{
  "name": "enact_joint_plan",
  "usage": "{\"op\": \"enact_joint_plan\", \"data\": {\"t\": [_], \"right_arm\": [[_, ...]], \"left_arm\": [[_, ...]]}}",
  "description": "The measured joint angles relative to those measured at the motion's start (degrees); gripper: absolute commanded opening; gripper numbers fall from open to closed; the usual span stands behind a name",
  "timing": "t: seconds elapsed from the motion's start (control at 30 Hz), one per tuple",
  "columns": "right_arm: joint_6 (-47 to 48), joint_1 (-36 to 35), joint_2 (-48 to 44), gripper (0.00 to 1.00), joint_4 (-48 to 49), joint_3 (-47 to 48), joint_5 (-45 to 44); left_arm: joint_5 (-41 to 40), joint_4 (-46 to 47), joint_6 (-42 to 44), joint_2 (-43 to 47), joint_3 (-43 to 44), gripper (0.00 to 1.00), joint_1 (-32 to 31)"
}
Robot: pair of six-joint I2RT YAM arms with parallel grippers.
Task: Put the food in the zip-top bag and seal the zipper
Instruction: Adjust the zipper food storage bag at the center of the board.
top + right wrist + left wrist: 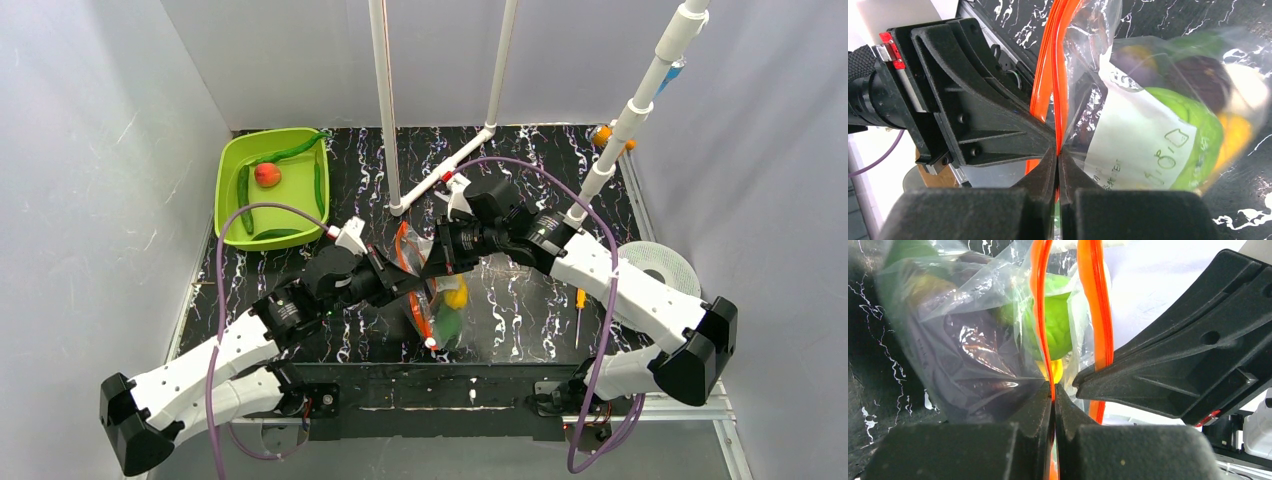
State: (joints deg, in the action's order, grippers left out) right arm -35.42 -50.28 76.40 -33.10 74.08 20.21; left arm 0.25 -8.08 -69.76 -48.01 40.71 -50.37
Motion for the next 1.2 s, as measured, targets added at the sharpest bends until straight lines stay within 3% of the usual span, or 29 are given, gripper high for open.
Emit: {"op": "enact_joint_plan", "data": {"t": [0.3,0.37,0.53,0.63,0.7,0.77,1.0,1.2], "right_arm": [[0.2,-0.1,0.7,0.10,0.6,-1.6,-0.5],[-0.5,-0.3,1.4,0.20,1.0,-2.7,0.2],[-1.3,-1.2,1.6,0.32,2.3,-2.7,1.7],[-1.3,-1.4,1.6,0.55,3.1,-2.8,2.0],[0.2,-2.3,0.0,0.80,0.3,-2.5,0.0],[1.4,-3.6,-2.2,0.86,-3.2,-1.3,-2.4],[5.9,-11.0,-13.7,0.96,-9.7,-2.1,-13.5],[6.4,-22.6,-21.6,0.98,-9.9,-10.1,-24.3]], "left_arm": [[0.0,1.2,-3.2,0.6,-2.6,0.00,0.0],[0.0,1.4,-3.9,0.5,-3.3,0.00,0.0],[-0.4,1.6,-4.9,0.9,-3.8,0.00,0.0],[-0.9,2.0,-6.1,1.4,-4.9,0.00,0.0],[-1.6,2.1,-7.9,3.0,-5.9,0.00,0.0],[-2.1,2.0,-8.6,4.0,-6.3,0.00,0.0],[-2.9,1.9,-10.0,3.8,-6.3,0.00,0.0],[-2.9,1.9,-10.8,2.4,-6.3,0.00,0.0]]}}
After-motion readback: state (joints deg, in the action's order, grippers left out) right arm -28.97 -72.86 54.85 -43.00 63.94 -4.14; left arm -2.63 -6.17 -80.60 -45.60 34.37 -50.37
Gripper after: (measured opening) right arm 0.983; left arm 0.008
